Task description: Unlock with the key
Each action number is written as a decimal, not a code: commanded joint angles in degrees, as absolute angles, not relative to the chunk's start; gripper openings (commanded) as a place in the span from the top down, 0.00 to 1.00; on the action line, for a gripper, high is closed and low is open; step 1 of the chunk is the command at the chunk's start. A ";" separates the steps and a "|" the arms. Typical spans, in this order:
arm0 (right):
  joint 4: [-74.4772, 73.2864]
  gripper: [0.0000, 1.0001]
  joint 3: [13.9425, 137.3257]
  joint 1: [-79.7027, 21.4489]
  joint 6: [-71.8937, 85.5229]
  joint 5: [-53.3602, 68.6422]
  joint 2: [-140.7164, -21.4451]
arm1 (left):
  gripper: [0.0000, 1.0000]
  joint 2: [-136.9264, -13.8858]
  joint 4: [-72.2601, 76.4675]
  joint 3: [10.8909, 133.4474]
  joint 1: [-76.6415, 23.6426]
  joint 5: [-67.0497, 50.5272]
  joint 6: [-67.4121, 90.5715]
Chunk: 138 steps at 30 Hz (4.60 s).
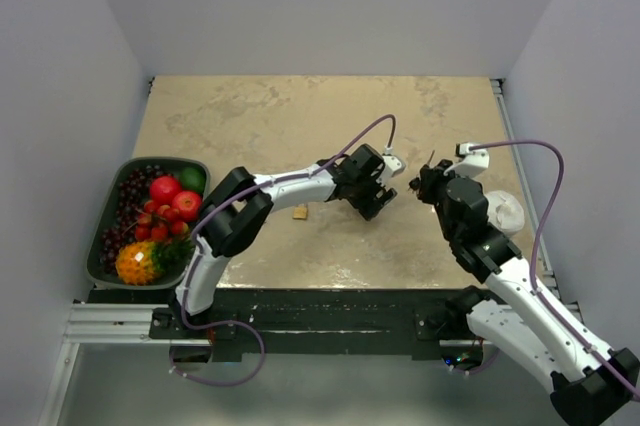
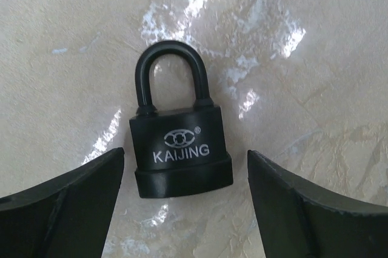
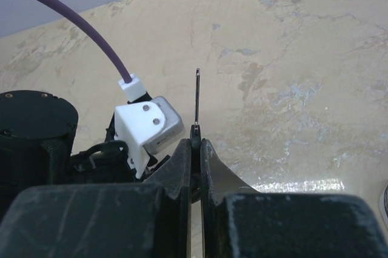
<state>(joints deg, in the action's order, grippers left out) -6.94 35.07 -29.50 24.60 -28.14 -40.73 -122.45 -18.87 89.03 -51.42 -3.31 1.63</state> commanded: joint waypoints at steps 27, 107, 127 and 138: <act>-2.73 1.00 31.29 -29.27 27.95 -21.63 -43.85 | 1.00 -121.99 -28.92 91.49 -44.83 20.65 14.58; 7.91 1.00 26.72 -29.44 24.09 -5.82 -51.68 | 0.16 -97.04 -16.69 75.32 -40.17 1.85 14.86; 18.64 1.00 28.56 -29.88 24.88 11.78 -60.29 | 0.17 -94.83 -16.26 76.12 -31.29 -22.15 17.48; 9.32 1.00 37.17 -41.92 20.12 -14.21 -66.35 | 0.21 -94.30 -5.18 70.31 -37.97 -15.83 32.86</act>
<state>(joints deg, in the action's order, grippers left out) 11.33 32.86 -38.65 21.89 -2.24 -64.64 -95.22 -10.50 70.83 -34.61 -19.64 26.33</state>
